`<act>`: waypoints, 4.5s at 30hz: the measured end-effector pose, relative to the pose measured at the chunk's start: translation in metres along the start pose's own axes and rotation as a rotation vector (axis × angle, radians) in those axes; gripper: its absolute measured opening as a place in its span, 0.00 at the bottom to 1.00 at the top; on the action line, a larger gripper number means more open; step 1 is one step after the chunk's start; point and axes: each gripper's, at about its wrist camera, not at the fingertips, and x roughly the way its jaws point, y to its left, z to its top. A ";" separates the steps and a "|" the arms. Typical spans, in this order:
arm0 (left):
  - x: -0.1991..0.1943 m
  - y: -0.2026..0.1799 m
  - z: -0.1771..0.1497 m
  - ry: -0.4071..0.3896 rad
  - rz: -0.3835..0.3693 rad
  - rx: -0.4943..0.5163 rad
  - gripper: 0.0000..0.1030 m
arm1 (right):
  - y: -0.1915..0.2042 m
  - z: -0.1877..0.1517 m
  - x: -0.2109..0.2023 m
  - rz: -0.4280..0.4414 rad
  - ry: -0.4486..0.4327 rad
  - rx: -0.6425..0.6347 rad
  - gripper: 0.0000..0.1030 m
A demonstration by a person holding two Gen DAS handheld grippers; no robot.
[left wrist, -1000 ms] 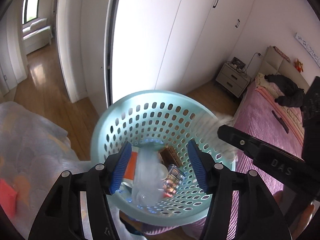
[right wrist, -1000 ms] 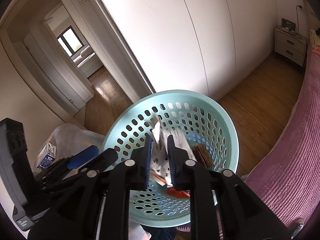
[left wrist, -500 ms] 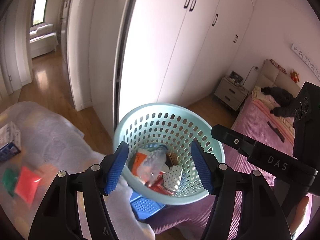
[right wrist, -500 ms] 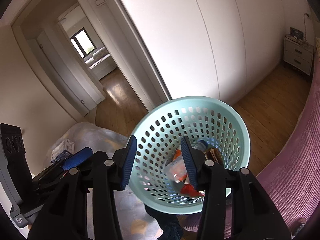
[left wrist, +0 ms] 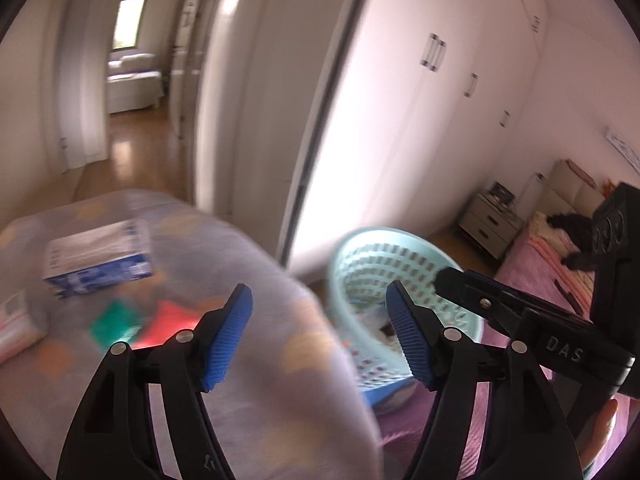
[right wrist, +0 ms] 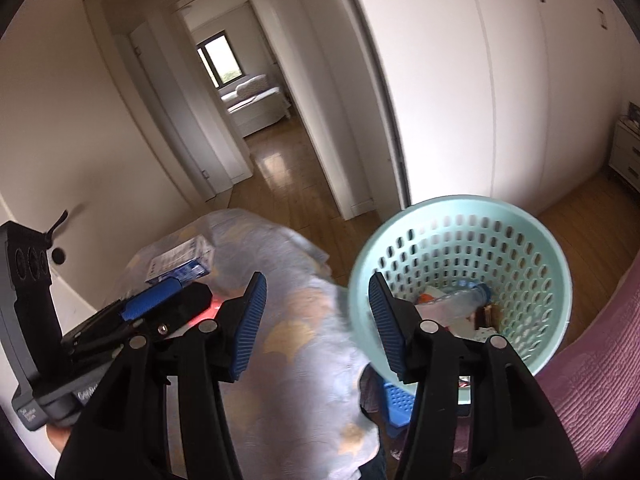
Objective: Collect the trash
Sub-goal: 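Return to the table and grasp the pink spray can with the left tool, then grasp the pink plastic bag with the right tool, then carry the pink can and pink bag to the basket and release both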
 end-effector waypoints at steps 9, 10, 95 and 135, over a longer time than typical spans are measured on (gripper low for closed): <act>-0.049 0.109 0.003 -0.049 0.198 -0.091 0.66 | 0.056 -0.015 0.032 0.051 0.049 -0.107 0.48; -0.054 0.124 0.004 -0.052 0.223 -0.104 0.66 | 0.060 -0.016 0.035 0.054 0.055 -0.110 0.48; -0.092 0.170 -0.047 0.104 0.210 -0.071 0.49 | 0.107 -0.046 0.111 -0.069 0.156 -0.135 0.28; 0.105 -0.076 0.024 0.137 -0.123 0.056 0.49 | -0.140 -0.002 0.006 -0.244 0.003 0.283 0.28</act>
